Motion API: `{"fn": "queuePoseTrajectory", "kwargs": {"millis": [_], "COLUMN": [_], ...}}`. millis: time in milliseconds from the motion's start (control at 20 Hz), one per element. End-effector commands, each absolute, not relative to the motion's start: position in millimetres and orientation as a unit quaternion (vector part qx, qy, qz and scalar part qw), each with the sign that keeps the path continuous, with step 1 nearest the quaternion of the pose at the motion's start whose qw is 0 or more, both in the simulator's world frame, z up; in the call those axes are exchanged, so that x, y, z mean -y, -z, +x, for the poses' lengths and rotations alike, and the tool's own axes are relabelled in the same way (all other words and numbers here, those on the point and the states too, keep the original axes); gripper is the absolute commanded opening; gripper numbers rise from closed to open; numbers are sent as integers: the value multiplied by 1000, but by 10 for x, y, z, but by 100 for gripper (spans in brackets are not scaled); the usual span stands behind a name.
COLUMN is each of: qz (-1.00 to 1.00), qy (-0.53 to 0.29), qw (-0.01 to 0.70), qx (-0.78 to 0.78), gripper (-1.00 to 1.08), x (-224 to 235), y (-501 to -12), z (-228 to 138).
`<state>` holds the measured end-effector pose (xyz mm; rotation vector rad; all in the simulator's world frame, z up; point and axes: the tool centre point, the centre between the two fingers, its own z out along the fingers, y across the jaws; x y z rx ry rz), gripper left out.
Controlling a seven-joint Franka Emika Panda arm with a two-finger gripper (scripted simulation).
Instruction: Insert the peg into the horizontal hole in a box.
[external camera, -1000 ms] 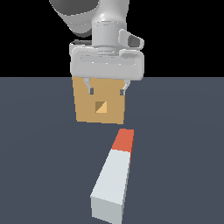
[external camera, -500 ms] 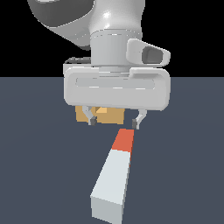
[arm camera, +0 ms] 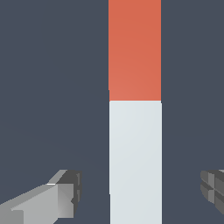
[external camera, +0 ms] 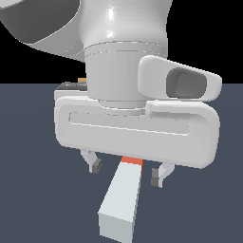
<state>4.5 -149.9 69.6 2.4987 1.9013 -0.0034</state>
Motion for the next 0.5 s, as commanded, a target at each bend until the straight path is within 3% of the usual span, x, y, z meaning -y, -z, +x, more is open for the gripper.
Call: {"fn": "queuePoseTrajectory", "kwargs": {"millis": [0, 450], "qz": [797, 794], "qy": [0, 0], "qw": [1, 0], "qx": [-604, -607], "gripper": [100, 100], "x": [1509, 1464], "y": [-691, -648], "z": [53, 52]}}
